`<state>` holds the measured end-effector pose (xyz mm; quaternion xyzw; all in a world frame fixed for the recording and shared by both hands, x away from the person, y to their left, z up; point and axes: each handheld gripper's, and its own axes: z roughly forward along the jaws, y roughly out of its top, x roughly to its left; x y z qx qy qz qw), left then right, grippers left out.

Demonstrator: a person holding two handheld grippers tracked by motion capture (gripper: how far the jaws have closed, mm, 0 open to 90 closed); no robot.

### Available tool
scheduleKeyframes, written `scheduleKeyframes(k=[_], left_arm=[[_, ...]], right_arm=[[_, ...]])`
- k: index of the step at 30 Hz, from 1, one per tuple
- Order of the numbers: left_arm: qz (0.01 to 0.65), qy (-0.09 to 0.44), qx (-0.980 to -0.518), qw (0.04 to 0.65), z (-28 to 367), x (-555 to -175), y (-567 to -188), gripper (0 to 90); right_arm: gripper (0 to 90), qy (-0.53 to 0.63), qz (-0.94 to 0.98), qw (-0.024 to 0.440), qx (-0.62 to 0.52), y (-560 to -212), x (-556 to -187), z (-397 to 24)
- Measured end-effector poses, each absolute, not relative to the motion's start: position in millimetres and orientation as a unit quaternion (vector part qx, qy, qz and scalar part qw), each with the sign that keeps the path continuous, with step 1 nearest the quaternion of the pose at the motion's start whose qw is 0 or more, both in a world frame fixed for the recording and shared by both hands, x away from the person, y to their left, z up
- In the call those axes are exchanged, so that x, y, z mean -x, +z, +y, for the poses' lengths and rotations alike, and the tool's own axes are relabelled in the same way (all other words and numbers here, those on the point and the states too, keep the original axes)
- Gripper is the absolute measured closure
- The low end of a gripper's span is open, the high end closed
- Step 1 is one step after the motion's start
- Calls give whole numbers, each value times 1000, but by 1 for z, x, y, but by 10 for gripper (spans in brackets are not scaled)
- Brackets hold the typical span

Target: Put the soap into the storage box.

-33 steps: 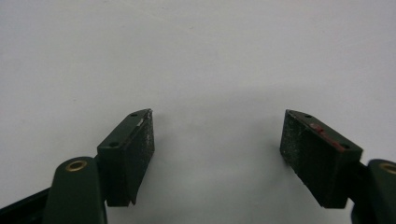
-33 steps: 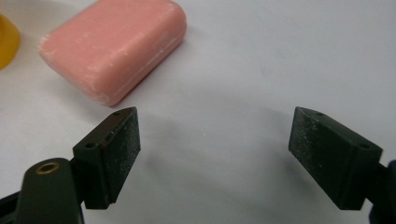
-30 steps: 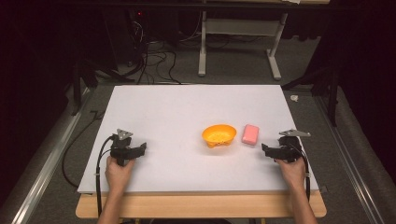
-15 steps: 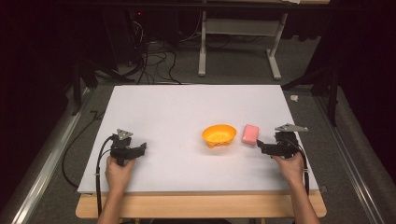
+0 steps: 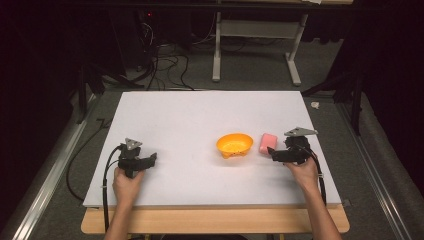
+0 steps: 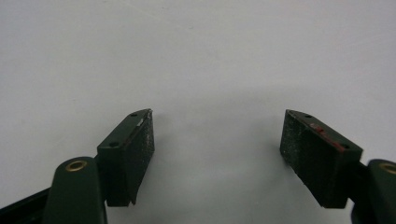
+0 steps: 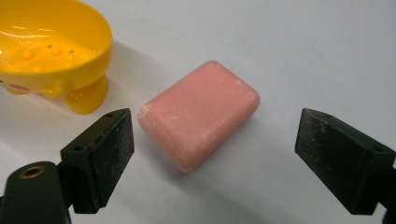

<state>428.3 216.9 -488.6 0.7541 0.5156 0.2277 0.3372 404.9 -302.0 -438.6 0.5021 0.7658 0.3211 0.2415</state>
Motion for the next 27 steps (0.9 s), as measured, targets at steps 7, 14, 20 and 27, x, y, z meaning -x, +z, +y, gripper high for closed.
scheduleKeyframes(k=[7, 14, 20, 27], left_arm=[[515, 228, -754, 337, 217, -428, -489, 265], [515, 228, -754, 337, 217, -428, -489, 265], [515, 228, -754, 337, 217, -428, -489, 265], [515, 228, -754, 337, 217, -428, -489, 265]], right_arm=[[121, 299, 783, 241, -490, -443, -415, -291], [121, 283, 794, 240, -482, -448, -425, -284], [120, 276, 798, 239, -480, -453, -429, -281], [119, 276, 799, 233, -481, -456, -433, -282]])
